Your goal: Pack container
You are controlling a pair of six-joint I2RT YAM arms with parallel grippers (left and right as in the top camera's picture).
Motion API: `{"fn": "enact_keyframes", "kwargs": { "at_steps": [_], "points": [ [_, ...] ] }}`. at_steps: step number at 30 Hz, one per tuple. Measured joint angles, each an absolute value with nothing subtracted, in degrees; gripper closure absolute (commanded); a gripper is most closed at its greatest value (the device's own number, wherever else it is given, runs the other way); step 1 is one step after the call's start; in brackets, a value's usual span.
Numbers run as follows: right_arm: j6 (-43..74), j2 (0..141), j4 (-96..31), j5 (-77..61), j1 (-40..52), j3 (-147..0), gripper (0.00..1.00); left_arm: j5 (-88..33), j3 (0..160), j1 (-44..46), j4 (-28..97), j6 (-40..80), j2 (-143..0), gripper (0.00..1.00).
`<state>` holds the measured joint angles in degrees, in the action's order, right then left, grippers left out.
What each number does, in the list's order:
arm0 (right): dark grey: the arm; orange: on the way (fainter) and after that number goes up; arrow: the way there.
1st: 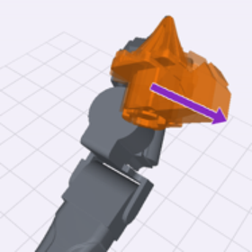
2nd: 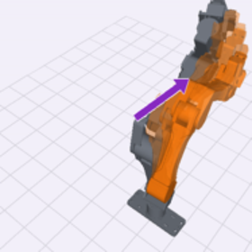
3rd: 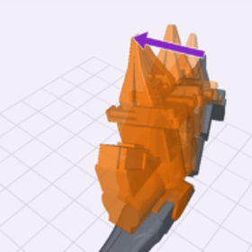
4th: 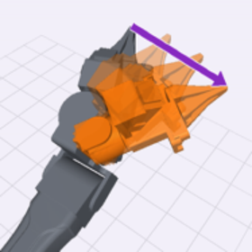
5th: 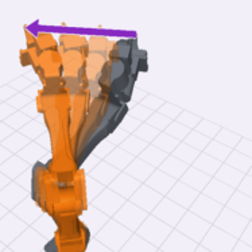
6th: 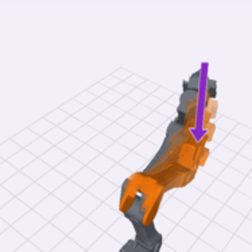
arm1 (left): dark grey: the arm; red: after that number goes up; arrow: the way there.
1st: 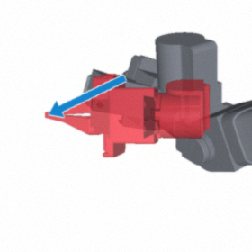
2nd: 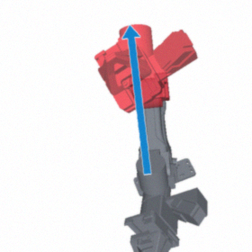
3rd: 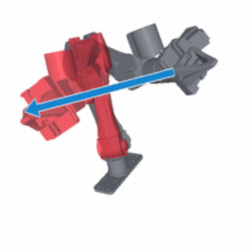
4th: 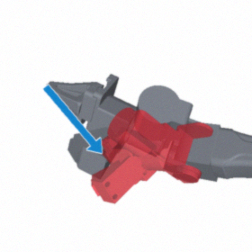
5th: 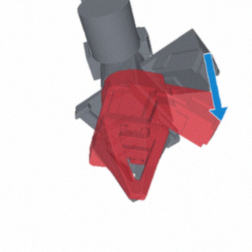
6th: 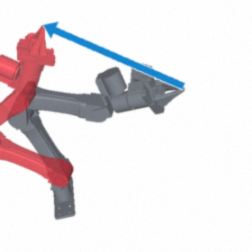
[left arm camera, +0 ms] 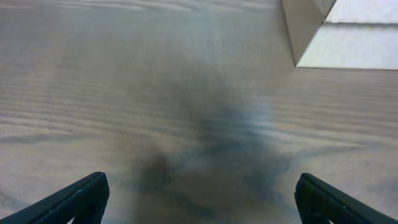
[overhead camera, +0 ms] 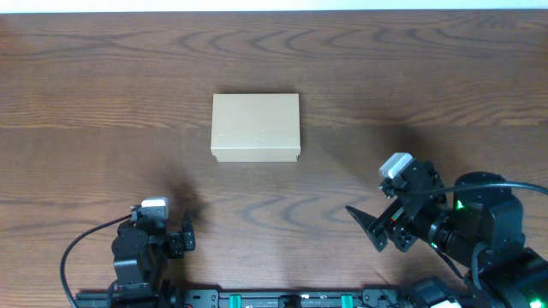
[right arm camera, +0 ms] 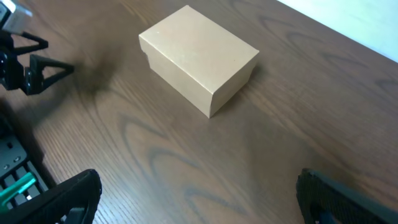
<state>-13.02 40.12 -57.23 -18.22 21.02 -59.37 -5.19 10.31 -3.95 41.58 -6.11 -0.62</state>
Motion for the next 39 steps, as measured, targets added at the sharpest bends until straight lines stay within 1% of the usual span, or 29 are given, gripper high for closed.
{"fn": "enact_keyframes", "kwargs": {
  "at_steps": [18,23,27,34,39],
  "points": [
    [-12.99,39.9,-58.17,-17.96,20.88,-59.37,0.01,-5.17,10.31,-3.95,41.58,-6.31,-0.62,0.04],
    [-12.97,36.82,-59.94,-14.83,18.39,-58.35,0.01,-5.17,10.31,-3.95,41.58,-6.31,-0.62,0.05],
    [-12.32,31.59,-56.34,-11.84,15.05,-53.12,0.01,-5.19,10.31,-3.95,41.58,-6.31,-0.62,0.05],
    [-9.39,19.75,-47.09,-8.47,10.26,-36.88,0.01,-5.17,10.31,-3.95,41.54,-6.31,-0.62,0.04],
    [-7.46,13.32,-43.07,-7.68,7.44,-27.27,0.01,-5.17,10.31,-3.95,41.56,-6.31,-0.62,0.05]
  ]
}}
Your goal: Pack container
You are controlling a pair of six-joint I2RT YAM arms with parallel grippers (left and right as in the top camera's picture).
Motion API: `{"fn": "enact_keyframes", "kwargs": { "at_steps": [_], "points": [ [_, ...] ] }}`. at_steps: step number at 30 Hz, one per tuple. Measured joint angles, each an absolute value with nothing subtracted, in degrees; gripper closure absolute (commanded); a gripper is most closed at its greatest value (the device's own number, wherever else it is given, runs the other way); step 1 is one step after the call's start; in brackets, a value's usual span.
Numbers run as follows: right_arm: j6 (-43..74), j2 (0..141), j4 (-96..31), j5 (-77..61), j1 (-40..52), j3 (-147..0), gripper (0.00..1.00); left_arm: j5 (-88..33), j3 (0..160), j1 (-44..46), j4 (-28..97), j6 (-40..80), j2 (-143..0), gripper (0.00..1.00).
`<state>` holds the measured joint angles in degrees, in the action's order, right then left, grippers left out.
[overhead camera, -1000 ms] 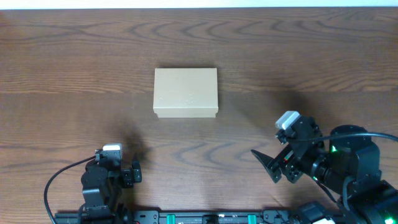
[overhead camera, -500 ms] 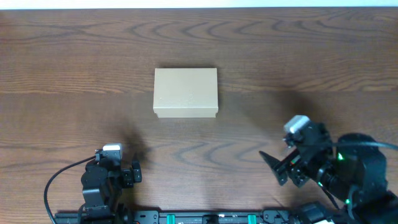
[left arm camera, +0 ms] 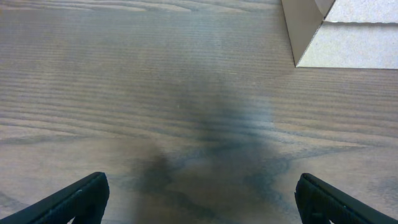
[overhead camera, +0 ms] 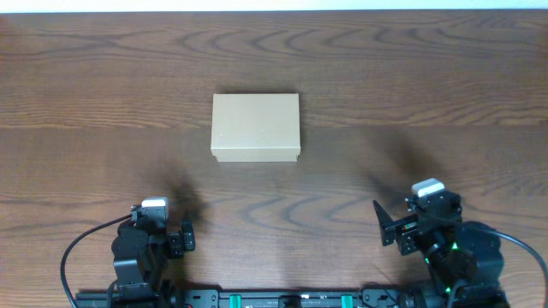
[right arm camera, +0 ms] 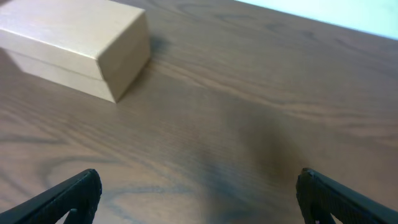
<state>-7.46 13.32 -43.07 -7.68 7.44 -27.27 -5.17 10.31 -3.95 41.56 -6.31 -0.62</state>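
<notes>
A tan cardboard box (overhead camera: pixel 256 127) with its lid on sits on the wooden table, left of the middle. My left gripper (left arm camera: pixel 199 208) hovers low over bare wood near the front left. It is open and holds nothing, and the box corner (left arm camera: pixel 336 34) is ahead to its right. My right gripper (right arm camera: pixel 199 205) is open and empty near the front right, with the box (right arm camera: pixel 74 50) ahead to its left. Nothing to go into the box is in view.
The brown wood table (overhead camera: pixel 411 77) stretches around the box. Its far edge meets a white surface (right arm camera: pixel 348 12). Both arm bases stand at the front edge, on a rail (overhead camera: pixel 282 299) with cables.
My right arm has drawn back toward the front edge and turned, so the box now lies at the upper left of its wrist view. The left arm and the box are unchanged.
</notes>
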Motion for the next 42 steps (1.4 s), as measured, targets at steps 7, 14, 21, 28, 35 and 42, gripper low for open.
{"fn": "enact_keyframes", "kwargs": {
  "at_steps": [7,14,21,28,35,42],
  "points": [
    [-5.37,7.57,-39.55,-7.09,6.0,-19.03,0.01,-5.17,10.31,-3.95,41.56,-6.31,-0.62,0.05],
    [-1.96,2.48,-37.36,-6.2,4.58,-12.14,0.01,-5.17,10.31,-3.95,41.56,-6.31,-0.62,0.04],
    [1.3,0.93,-36.97,-4.23,4.4,-9.06,0.01,-5.17,10.31,-3.95,41.56,-6.31,-0.62,0.05],
    [2.28,0.84,-41.43,-2.94,4.4,-9.28,0.01,-5.17,10.31,-3.95,41.56,-6.31,-0.62,0.05],
    [2.39,0.82,-41.43,-2.96,4.4,-9.3,0.01,-5.17,10.31,-3.95,41.56,-6.31,-0.62,0.05],
    [2.39,0.82,-41.43,-2.94,4.4,-9.3,0.01,-5.17,10.31,-3.95,41.56,-6.31,-0.62,0.05]
  ]
}}
